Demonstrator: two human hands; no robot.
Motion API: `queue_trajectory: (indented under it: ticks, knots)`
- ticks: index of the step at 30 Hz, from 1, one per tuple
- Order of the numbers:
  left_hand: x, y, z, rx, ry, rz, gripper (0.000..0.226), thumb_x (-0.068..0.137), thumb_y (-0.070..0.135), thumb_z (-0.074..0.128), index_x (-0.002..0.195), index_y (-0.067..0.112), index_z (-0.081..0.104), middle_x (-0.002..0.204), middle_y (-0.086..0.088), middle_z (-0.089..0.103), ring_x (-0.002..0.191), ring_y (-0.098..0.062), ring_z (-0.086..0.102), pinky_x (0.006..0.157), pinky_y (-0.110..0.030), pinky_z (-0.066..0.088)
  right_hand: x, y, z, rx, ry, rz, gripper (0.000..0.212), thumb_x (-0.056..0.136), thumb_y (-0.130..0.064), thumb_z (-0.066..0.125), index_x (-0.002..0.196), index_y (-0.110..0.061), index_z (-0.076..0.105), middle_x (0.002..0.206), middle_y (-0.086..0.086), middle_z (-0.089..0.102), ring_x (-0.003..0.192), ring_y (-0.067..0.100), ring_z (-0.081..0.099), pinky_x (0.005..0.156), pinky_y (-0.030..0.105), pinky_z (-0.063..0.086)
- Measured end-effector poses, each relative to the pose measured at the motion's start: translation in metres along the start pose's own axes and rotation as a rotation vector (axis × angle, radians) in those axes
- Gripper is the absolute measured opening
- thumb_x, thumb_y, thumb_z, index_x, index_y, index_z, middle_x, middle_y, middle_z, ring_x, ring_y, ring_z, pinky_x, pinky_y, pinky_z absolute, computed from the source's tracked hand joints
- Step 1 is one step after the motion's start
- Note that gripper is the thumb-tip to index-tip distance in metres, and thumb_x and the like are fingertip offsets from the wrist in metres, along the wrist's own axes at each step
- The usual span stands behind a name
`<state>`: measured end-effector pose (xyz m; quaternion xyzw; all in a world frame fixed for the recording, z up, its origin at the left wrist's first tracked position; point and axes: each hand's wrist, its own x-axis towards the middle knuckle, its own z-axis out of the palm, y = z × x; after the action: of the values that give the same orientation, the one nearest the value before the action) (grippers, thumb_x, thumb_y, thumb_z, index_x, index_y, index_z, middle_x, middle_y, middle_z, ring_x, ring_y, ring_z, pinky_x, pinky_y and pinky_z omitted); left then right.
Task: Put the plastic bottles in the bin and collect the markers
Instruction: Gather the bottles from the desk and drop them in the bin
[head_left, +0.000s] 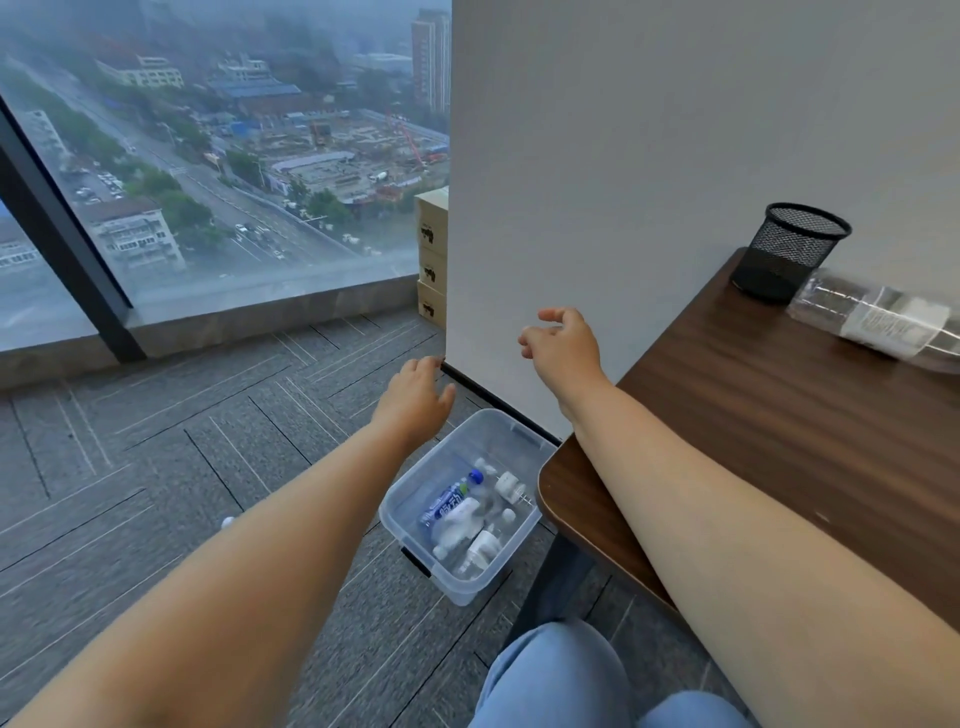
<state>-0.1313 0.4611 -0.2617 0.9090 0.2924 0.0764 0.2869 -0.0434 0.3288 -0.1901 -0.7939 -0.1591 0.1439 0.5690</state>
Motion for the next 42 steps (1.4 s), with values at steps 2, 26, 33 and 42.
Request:
queue_trajectory:
  ticks: [2, 26, 33, 42]
  knots:
    - [-0.006, 0.004, -0.008, -0.001, 0.061, 0.021, 0.036, 0.096, 0.024, 0.042, 0.128, 0.01, 0.049, 0.128, -0.011, 0.055, 0.113, -0.026, 0.054, 0.095, -0.039, 0.046, -0.004, -0.004, -0.001, 0.017, -0.018, -0.044, 0.02, 0.09, -0.006, 0.046, 0.108, -0.01, 0.054, 0.087, 0.004, 0.062, 0.073, 0.012, 0.058, 0.067, 0.021, 0.044]
    - [-0.093, 0.245, 0.033, -0.141, 0.119, 0.534, 0.019, 0.093, 0.022, 0.044, 0.097, 0.021, 0.063, 0.075, 0.009, 0.053, 0.079, -0.016, 0.055, 0.069, -0.028, 0.039, -0.11, 0.017, -0.233, 0.063, 0.386, -0.089, 0.02, 0.091, -0.007, 0.047, 0.079, -0.017, 0.06, 0.065, 0.0, 0.063, 0.058, 0.01, 0.056, 0.066, 0.024, 0.049]
    - [-0.138, 0.332, 0.088, -0.116, 0.025, 0.743, 0.021, 0.093, 0.022, 0.044, 0.1, 0.022, 0.063, 0.079, 0.009, 0.054, 0.078, -0.013, 0.052, 0.069, -0.027, 0.042, -0.162, 0.059, -0.335, 0.062, 0.601, -0.015, 0.02, 0.092, -0.009, 0.049, 0.078, -0.019, 0.059, 0.065, -0.001, 0.064, 0.058, 0.01, 0.056, 0.068, 0.026, 0.048]
    - [-0.194, 0.426, 0.152, -0.126, -0.154, 0.91, 0.024, 0.093, 0.021, 0.042, 0.104, 0.02, 0.063, 0.083, 0.007, 0.057, 0.08, -0.016, 0.057, 0.071, -0.03, 0.048, -0.233, 0.099, -0.436, -0.039, 0.911, -0.009, 0.017, 0.092, -0.013, 0.049, 0.081, -0.019, 0.059, 0.069, -0.003, 0.064, 0.064, 0.01, 0.059, 0.067, 0.025, 0.049]
